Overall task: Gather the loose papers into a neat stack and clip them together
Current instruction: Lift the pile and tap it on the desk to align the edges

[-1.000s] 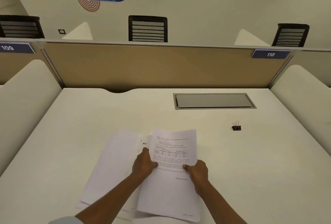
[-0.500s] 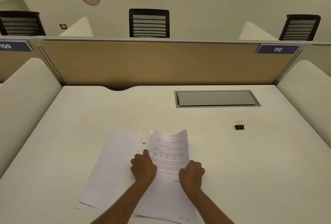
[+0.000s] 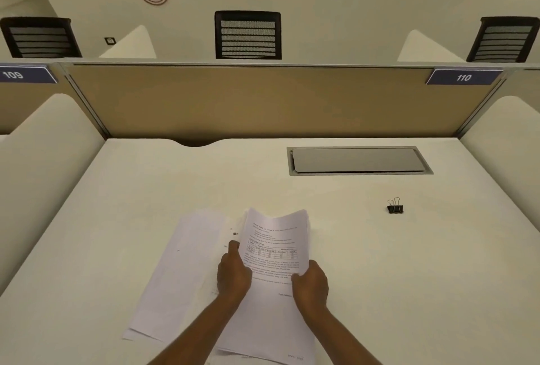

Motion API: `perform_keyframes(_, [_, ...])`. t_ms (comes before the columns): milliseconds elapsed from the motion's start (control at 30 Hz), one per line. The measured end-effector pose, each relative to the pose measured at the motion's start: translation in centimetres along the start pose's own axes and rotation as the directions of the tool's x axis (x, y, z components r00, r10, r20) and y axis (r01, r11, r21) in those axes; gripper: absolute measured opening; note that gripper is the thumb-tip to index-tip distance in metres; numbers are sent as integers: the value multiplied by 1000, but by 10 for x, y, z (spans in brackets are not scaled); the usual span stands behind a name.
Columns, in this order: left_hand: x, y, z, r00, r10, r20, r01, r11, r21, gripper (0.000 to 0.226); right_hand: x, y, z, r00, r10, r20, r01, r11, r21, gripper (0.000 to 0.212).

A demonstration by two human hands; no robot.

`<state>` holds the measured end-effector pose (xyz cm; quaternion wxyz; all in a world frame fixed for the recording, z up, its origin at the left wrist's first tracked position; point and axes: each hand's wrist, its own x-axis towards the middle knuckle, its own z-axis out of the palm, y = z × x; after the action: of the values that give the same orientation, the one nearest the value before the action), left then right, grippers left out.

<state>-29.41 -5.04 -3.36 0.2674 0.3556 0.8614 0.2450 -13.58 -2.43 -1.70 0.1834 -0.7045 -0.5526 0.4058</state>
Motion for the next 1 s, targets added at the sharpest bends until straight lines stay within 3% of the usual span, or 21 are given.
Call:
perform_keyframes(100, [-1,10,-18,999,-15,29,18,994,-112,65,-1,-4,-4,995,-95,-8,95,994,55,20])
perform_keyframes(167, [3,16,-30,996,-75,44,81,984,-161,77,0,-9,-7,988,-153,-14,154,983,95,35])
perform_keyframes(233, [10,19,-37,986,-149,69,159,974,-162,66,1,-17,-8,989,-150,20,145,979,144,55])
perform_keyframes(333, [17,12,-40,982,-154,107,162,984,-73,31,3,-21,-5,994,-35,102,16,984,176,70])
perform_keyframes(467, [13,-3,-32,976,-162,142,126,964,234,31,2,-16,5,997,-1,74,2,1000,-14,29])
perform_keyframes(567, [6,-3,-24,972,-207,112,147,906,396,37,-1,-22,8,997,64,42,-56,981,-185,25])
perform_keyframes(700, [3,2,-16,976,-199,89,154,919,362,40,-3,-34,11,988,144,56,-126,960,-250,29])
perform_keyframes(833, [5,-3,-17,983,-172,63,148,947,284,38,0,-30,13,990,123,74,-105,971,-214,28])
perform_keyframes(1000, [2,-8,-17,998,-23,64,16,995,97,29,0,-26,13,988,148,51,-132,964,-232,30])
